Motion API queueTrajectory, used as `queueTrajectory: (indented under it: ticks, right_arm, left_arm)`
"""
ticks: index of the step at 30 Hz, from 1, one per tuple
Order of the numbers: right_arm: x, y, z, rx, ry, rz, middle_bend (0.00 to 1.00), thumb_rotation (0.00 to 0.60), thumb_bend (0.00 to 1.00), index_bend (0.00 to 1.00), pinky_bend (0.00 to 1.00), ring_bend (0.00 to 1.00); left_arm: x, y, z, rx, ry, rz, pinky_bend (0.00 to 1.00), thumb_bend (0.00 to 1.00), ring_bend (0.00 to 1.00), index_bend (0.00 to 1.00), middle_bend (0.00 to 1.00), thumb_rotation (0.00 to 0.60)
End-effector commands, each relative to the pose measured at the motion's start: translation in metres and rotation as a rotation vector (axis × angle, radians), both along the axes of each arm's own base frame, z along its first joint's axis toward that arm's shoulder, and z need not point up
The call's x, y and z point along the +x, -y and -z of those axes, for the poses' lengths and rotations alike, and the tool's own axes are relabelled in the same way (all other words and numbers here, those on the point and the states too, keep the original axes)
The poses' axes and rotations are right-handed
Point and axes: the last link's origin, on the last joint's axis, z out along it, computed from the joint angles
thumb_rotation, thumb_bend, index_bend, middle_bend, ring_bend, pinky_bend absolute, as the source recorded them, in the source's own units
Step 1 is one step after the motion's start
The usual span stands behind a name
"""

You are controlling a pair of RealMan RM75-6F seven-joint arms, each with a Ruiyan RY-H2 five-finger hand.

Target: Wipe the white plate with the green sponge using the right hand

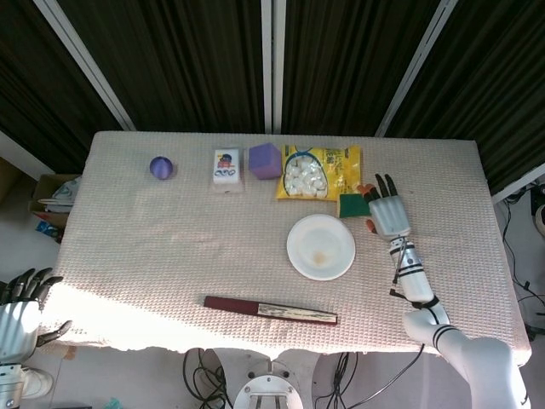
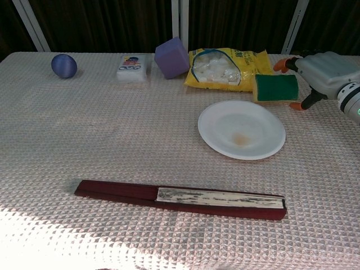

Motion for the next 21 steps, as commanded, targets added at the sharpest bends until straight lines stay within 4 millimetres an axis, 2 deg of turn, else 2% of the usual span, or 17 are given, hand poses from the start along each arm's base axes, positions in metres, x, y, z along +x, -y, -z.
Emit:
queueTrajectory:
  ticks: [1, 17, 21]
  right_arm:
    - [0.0016, 0.0012, 0.0026, 0.006, -0.01, -0.003, 0.23, 0.6, 0.15, 0.25, 0.05, 0.01]
    - [0.005, 0.0035, 0.0013, -0.006, -0.007, -0.022, 0.26, 0.6, 0.16, 0.27, 0.06, 0.02]
    - [0.0059, 0.0046, 0.002, 0.0, -0.018, -0.027, 0.3, 0.6, 0.18, 0.31, 0.06, 0.04]
  left_arm:
    - [-0.0011, 0.001, -0.0006, 0.0, 0.001, -0.004, 0.13, 0.02, 0.09, 0.25, 0.15, 0.6]
    - [-0.0053, 0.0026, -0.0007, 0.0, 0.005, -0.012, 0.13, 0.02, 0.09, 0.25, 0.15, 0.6]
    - [-0.0063, 0.0026, 0.0004, -0.003, 0.006, -0.017, 0.13, 0.03, 0.09, 0.25, 0.15, 0.6]
